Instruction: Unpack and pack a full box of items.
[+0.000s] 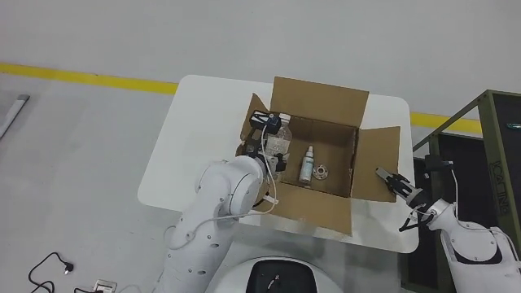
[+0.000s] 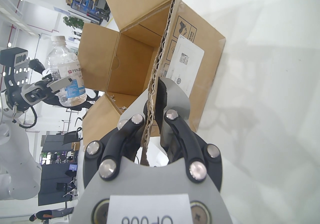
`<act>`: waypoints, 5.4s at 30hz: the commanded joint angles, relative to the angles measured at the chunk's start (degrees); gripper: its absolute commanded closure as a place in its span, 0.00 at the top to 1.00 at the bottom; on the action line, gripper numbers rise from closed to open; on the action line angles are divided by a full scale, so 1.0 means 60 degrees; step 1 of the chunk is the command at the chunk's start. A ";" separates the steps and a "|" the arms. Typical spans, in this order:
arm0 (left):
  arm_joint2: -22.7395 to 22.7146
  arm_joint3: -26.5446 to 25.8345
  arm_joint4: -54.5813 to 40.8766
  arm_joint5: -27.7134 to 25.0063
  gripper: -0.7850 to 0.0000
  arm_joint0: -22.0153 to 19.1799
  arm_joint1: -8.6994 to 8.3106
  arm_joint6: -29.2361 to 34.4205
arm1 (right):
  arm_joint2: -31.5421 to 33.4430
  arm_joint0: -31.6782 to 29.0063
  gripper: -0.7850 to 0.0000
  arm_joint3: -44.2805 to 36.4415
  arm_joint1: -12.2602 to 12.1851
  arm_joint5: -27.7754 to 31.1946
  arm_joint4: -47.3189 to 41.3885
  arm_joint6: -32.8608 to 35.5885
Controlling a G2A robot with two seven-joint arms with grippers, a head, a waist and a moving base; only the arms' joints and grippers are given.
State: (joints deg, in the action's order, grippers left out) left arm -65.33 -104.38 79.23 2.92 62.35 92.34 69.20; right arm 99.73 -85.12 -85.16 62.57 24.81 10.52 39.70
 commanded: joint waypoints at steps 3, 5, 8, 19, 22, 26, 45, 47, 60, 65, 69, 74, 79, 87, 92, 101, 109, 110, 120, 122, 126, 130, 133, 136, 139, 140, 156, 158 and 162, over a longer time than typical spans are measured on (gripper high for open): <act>-0.0272 -0.0789 -0.0301 -0.0379 0.00 0.0187 -0.0082 0.0547 | 0.0057 0.0094 0.00 0.0085 -0.0048 0.0011 -0.0053 0.0157; -0.0403 -0.1083 -0.0110 -0.0458 0.00 0.0225 -0.0130 0.0766 | 0.0053 0.0151 0.00 0.0136 -0.0078 0.0089 -0.0028 0.0330; -0.0555 -0.1404 0.0157 -0.0448 0.00 0.0330 -0.0187 0.0961 | 0.0029 0.0214 0.00 0.0227 -0.0105 0.0199 -0.0055 0.0387; -0.1234 -0.2009 0.1402 -0.0726 0.00 0.0666 -0.0410 0.1650 | -0.0067 0.0340 0.00 0.0453 -0.0200 0.0493 -0.0099 0.0521; -0.1431 -0.2025 0.1773 -0.1023 0.00 0.0778 -0.0482 0.1819 | -0.0093 0.0358 0.00 0.0467 -0.0220 0.0473 -0.0146 0.0518; -0.1841 -0.1688 0.2274 -0.1178 0.00 0.0727 -0.0566 0.1927 | -0.0127 0.0373 0.00 0.0429 -0.0246 0.0496 -0.0184 0.0503; -0.2010 0.0736 0.2787 -0.1064 0.00 0.0642 -0.0670 0.1885 | 0.0070 0.0497 0.00 0.0688 -0.0445 0.0683 -0.0473 0.0866; -0.1980 0.0813 0.2809 -0.1052 0.00 0.0635 -0.0671 0.1854 | 0.0070 0.0497 0.00 0.0688 -0.0445 0.0683 -0.0473 0.0866; -0.1980 0.0813 0.2809 -0.1052 0.00 0.0635 -0.0671 0.1854 | 0.0070 0.0497 0.00 0.0688 -0.0445 0.0683 -0.0473 0.0866; -0.1854 0.1181 0.2953 -0.1096 0.00 0.0789 -0.0694 0.1208 | 0.0042 0.0464 0.00 0.0646 -0.0440 0.0615 -0.0444 0.0744; -0.1933 0.1597 0.3016 -0.1164 0.00 0.0769 -0.0726 0.1137 | -0.0006 0.0356 0.00 0.0519 -0.0447 0.0414 -0.0362 0.0513; -0.1970 0.2221 0.2950 -0.1355 0.00 0.0777 -0.0762 0.0991 | 0.0009 0.0330 0.00 0.0494 -0.0479 0.0273 -0.0463 0.0506; -0.1844 0.2951 0.3042 -0.1286 0.00 0.0724 -0.0770 0.0613 | 0.0044 0.0337 0.00 0.0508 -0.0512 0.0242 -0.0649 0.0550; -0.1736 0.4070 0.3176 -0.0881 0.00 0.0474 -0.0767 0.0023 | 0.0044 0.0269 0.00 0.0442 -0.0558 0.0185 -0.0808 0.0569; -0.1715 0.4579 0.3188 -0.0403 0.00 0.0326 -0.0748 -0.0296 | 0.0037 0.0251 0.00 0.0412 -0.0586 0.0149 -0.0808 0.0542; -0.1598 0.5725 0.3210 0.0022 0.00 -0.0005 -0.0716 -0.0903 | -0.0060 0.0289 0.00 0.0459 -0.0626 0.0101 -0.0806 0.0501; -0.1521 0.6409 0.3160 0.0132 0.00 -0.0288 -0.0697 -0.1305 | -0.0066 0.0275 0.00 0.0505 -0.0667 0.0103 -0.0750 0.0396; -0.1504 0.6463 0.3150 0.0138 0.00 -0.0314 -0.0693 -0.1329 | -0.0068 0.0272 0.00 0.0509 -0.0672 0.0106 -0.0749 0.0389; -0.1411 0.6830 0.3079 0.0162 1.00 -0.0506 -0.0676 -0.1292 | -0.0180 0.0306 0.00 0.0541 -0.0709 0.0119 -0.0699 0.0321; -0.1404 0.6863 0.3068 0.0165 1.00 -0.0538 -0.0675 -0.1270 | -0.0201 0.0329 0.00 0.0562 -0.0717 0.0115 -0.0680 0.0311; -0.1434 0.6844 0.3039 0.0194 1.00 -0.0574 -0.0683 -0.1237 | -0.0245 0.0365 0.00 0.0598 -0.0733 0.0116 -0.0688 0.0319; -0.1416 0.6616 0.3138 0.0161 1.00 -0.0536 -0.0699 -0.1189 | -0.0267 0.0379 0.00 0.0623 -0.0748 0.0128 -0.0717 0.0311; -0.1398 0.6203 0.3302 0.0105 1.00 -0.0401 -0.0723 -0.1083 | -0.0267 0.0378 0.00 0.0625 -0.0764 0.0107 -0.0696 0.0317; -0.1361 0.5540 0.3621 -0.0016 1.00 -0.0148 -0.0763 -0.0936 | -0.0259 0.0409 0.00 0.0654 -0.0782 0.0117 -0.0733 0.0351; -0.1524 0.4658 0.3669 -0.0129 1.00 0.0206 -0.0817 -0.0687 | -0.0187 0.0457 0.00 0.0784 -0.0810 0.0129 -0.0769 0.0403; -0.1606 0.4356 0.3622 -0.0145 1.00 0.0323 -0.0832 -0.0598 | -0.0168 0.0488 0.00 0.0841 -0.0820 0.0107 -0.0760 0.0414; -0.2537 0.0250 0.2358 -0.0483 1.00 0.1016 -0.0955 0.0312 | -0.0212 0.0757 0.00 0.1334 -0.0924 0.0511 -0.1619 0.1229; -0.2497 0.0101 0.2253 -0.0538 1.00 0.0969 -0.0956 0.0353 | -0.0229 0.0763 0.00 0.1416 -0.0937 0.0647 -0.1908 0.1474; -0.2390 -0.0114 0.1932 -0.0613 1.00 0.0866 -0.0950 0.0526 | -0.0283 0.0800 0.00 0.1564 -0.0968 0.0885 -0.2261 0.1891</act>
State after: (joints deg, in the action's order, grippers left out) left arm -79.80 -104.78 91.34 -0.72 67.69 86.62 72.02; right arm 98.13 -80.39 -75.98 56.79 29.75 -2.32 50.42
